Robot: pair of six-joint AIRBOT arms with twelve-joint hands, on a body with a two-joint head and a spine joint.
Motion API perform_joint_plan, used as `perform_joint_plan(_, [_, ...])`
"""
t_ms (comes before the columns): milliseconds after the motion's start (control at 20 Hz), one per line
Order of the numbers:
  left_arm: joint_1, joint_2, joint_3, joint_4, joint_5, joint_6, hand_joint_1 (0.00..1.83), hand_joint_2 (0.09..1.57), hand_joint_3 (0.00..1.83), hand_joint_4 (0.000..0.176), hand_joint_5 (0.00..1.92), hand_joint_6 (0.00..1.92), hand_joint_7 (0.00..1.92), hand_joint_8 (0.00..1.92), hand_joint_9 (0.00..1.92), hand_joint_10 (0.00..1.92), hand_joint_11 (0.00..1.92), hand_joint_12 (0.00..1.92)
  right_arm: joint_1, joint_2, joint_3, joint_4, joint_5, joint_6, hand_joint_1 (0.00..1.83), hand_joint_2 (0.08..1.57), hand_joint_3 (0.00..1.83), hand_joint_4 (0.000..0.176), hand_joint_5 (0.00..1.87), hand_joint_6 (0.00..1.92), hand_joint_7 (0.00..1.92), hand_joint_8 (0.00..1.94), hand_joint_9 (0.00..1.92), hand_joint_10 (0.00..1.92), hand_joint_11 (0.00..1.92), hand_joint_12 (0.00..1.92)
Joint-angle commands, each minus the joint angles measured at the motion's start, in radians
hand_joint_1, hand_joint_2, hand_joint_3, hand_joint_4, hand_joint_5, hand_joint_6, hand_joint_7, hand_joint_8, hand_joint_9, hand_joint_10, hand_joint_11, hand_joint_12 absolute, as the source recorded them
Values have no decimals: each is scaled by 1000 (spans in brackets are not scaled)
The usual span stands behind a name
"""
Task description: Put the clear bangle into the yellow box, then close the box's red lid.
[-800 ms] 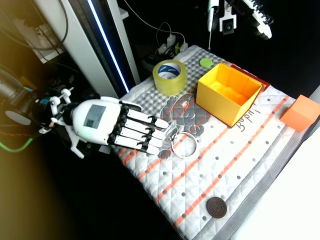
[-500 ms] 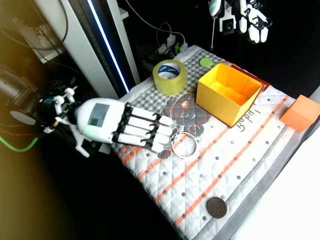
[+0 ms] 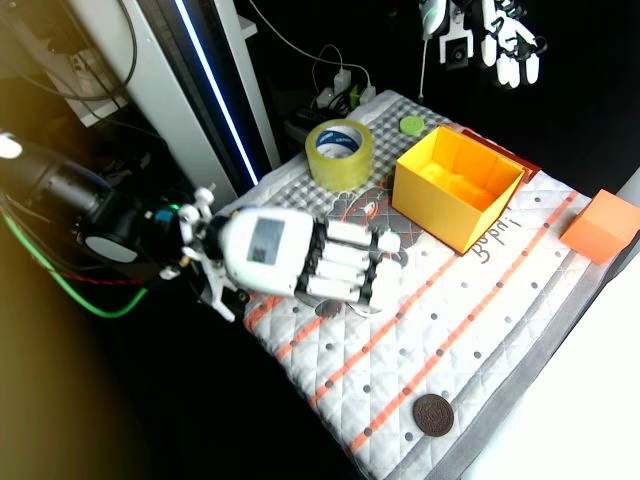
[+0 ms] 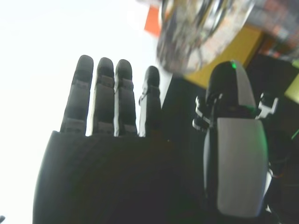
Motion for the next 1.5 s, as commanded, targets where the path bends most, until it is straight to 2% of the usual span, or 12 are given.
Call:
perform_joint_plan(0, [-10, -3, 4, 3, -123, -6, 0, 1302, 0, 176, 305, 0, 358, 0, 315, 0, 0, 440, 10, 6, 7, 8, 116, -1, 997, 1047, 0, 0, 589, 7, 701, 20, 677, 37, 187, 1085])
perform_joint_plan(150, [-9, -4, 5, 3, -120, -6, 0, 1311, 3, 174, 296, 0, 365, 3, 318, 2, 14, 457, 10, 1, 14, 16, 101, -11, 1089, 1073, 2, 0, 737, 7, 1005, 35, 946, 103, 380, 1307])
perform_joint_plan(250, [-9, -5, 5, 3, -119, -6, 0, 1308, 1, 176, 290, 1, 348, 0, 311, 0, 0, 439, 10, -8, 19, 18, 97, -11, 1263, 1097, 0, 0, 898, 892, 1141, 815, 1202, 114, 652, 1229])
perform_joint_plan(300, [-8, -6, 6, 3, -117, -6, 0, 1304, 0, 176, 285, 0, 346, 0, 309, 0, 0, 436, 10, -14, 22, 18, 96, -11, 1277, 1079, 0, 0, 951, 820, 1191, 796, 1297, 132, 783, 1248])
perform_joint_plan(350, [-8, -7, 7, 3, -115, -6, 0, 1303, 0, 176, 278, 0, 346, 0, 313, 2, 0, 436, 10, -17, 24, 18, 96, -11, 1190, 1093, 0, 0, 1018, 866, 1087, 1102, 1097, 1180, 845, 1758])
perform_joint_plan(400, [-8, -10, 9, 3, -114, -6, 0, 1303, 0, 176, 285, 2, 358, 4, 321, 5, 11, 445, 10, -18, 25, 18, 96, -11, 1240, 1128, 0, 0, 991, 744, 986, 1256, 987, 1405, 807, 1825])
perform_joint_plan(650, [-5, -12, 12, 2, -110, -7, 0, 1297, 0, 176, 304, 6, 383, 6, 334, 3, 0, 427, 59, 4, 13, -40, 172, 23, 1192, 1094, 6, 0, 1043, 816, 1050, 1147, 1001, 1457, 844, 1774])
perform_joint_plan(750, [-5, -12, 14, 2, -110, -7, 0, 1288, 0, 176, 306, 1, 383, 1, 347, 3, 0, 426, 97, 8, 8, -81, 218, 50, 1278, 1077, 0, 0, 994, 774, 1164, 889, 1152, 765, 823, 1207])
perform_joint_plan(1000, [-6, -12, 21, -2, -113, -7, 0, 1313, 3, 158, 370, 7, 386, 2, 357, 3, 0, 491, 231, -12, 7, -175, 266, 64, 1251, 1077, 0, 0, 956, 969, 1213, 645, 1314, 171, 1054, 856])
perform_joint_plan(1050, [-7, -12, 22, -4, -113, -7, 0, 1307, 0, 169, 354, 2, 384, 1, 350, 1, 0, 479, 256, -24, 13, -185, 266, 64, 1261, 1065, 0, 0, 971, 930, 1259, 575, 1362, 97, 1091, 786])
perform_joint_plan(1100, [-8, -14, 25, -5, -112, -7, 0, 1298, 0, 175, 349, 0, 377, 1, 342, 0, 0, 494, 272, -38, 19, -191, 266, 64, 1191, 1064, 42, 0, 1019, 893, 1151, 970, 1182, 1087, 1031, 1559])
perform_joint_plan(1450, [-21, -25, 46, -22, -88, -7, 0, 1286, 0, 146, 362, 1, 382, 1, 360, 1, 0, 587, 378, -147, 55, -226, 218, 65, 1287, 1033, 3, 0, 1030, 793, 1352, 449, 1499, 42, 1338, 494])
